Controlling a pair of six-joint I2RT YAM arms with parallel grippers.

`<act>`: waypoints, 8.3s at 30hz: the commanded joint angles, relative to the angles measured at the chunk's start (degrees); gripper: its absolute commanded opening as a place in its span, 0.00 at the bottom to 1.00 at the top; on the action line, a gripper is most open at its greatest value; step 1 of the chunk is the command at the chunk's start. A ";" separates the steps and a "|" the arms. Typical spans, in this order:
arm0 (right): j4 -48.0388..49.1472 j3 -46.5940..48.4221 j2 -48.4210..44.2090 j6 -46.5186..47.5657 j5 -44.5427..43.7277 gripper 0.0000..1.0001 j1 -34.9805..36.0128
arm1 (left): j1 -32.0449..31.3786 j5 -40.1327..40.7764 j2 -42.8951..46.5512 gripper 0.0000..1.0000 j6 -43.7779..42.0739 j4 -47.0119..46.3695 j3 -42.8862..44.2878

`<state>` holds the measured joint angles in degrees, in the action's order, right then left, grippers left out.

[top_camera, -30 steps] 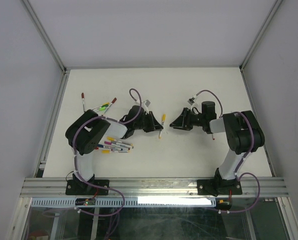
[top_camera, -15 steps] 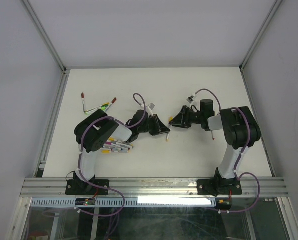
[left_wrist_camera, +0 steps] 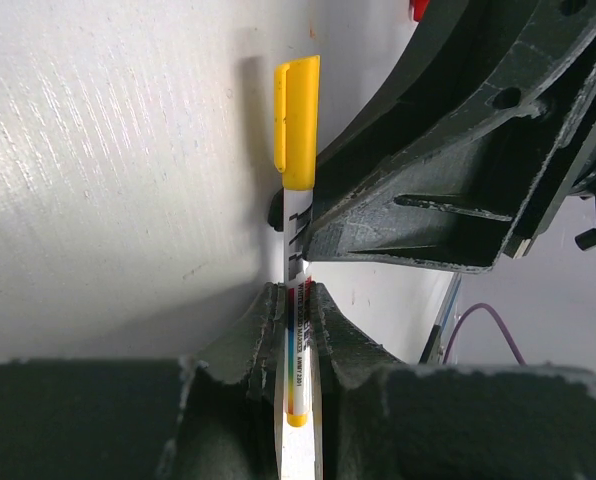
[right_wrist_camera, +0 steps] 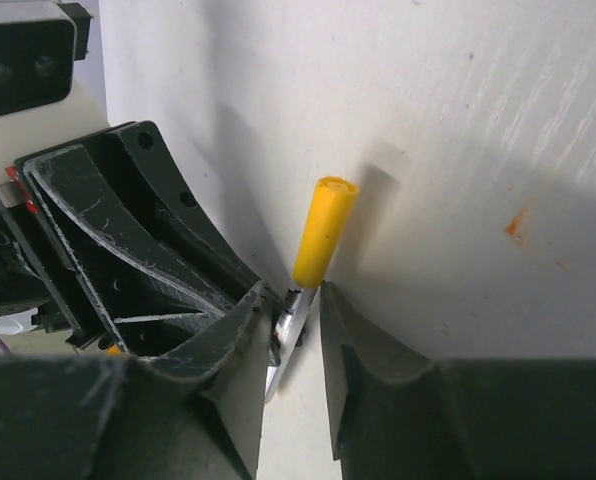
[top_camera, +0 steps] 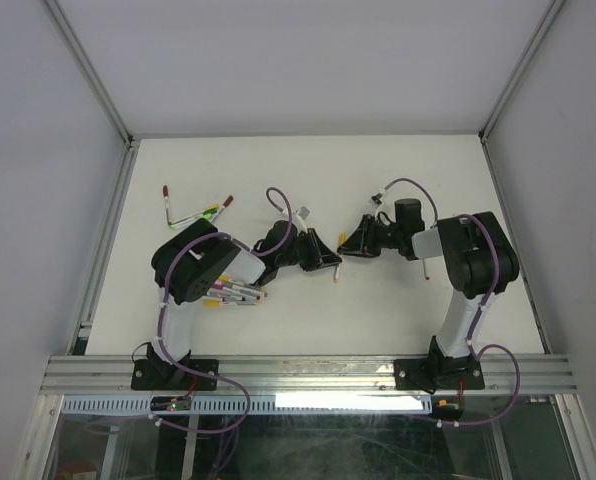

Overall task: Open the pen caps
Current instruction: Pick up the pen from the center of the board, then open the pen cap from the pen, then place the pen at the center of the board, then place the pen cap at the center of the board.

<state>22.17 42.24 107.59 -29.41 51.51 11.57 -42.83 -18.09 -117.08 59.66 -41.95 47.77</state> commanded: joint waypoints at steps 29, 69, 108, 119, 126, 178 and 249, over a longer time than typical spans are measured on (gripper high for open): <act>0.06 1.14 -9.78 1.38 4.47 0.00 -3.14 | 3.28 -1.21 28.94 0.84 -18.56 -14.79 -18.32; 2.01 1.00 -15.92 5.77 22.26 0.00 2.73 | 5.60 -8.77 3.90 0.45 2.28 -51.60 -7.33; -17.33 4.95 -18.69 21.84 18.07 0.00 7.15 | 18.17 11.10 16.78 0.00 -7.11 -47.47 -2.72; -42.55 9.82 -24.69 40.70 -5.96 0.00 7.06 | 23.40 8.14 31.16 0.00 -14.54 -28.71 -0.52; -52.29 4.18 -33.96 46.60 -37.26 0.02 4.57 | 22.14 6.94 44.02 0.00 -13.69 -19.05 -15.39; -60.81 5.27 -23.55 51.21 -42.64 0.28 -9.96 | 10.03 6.90 45.91 0.00 -10.24 -14.27 -26.30; -55.52 5.29 -40.52 52.08 -36.66 0.45 -18.09 | -12.98 24.79 -27.94 0.17 -10.07 35.70 63.39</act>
<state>-35.79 46.39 69.14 23.03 13.98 -6.07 -55.07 7.46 -144.14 50.15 -7.97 107.28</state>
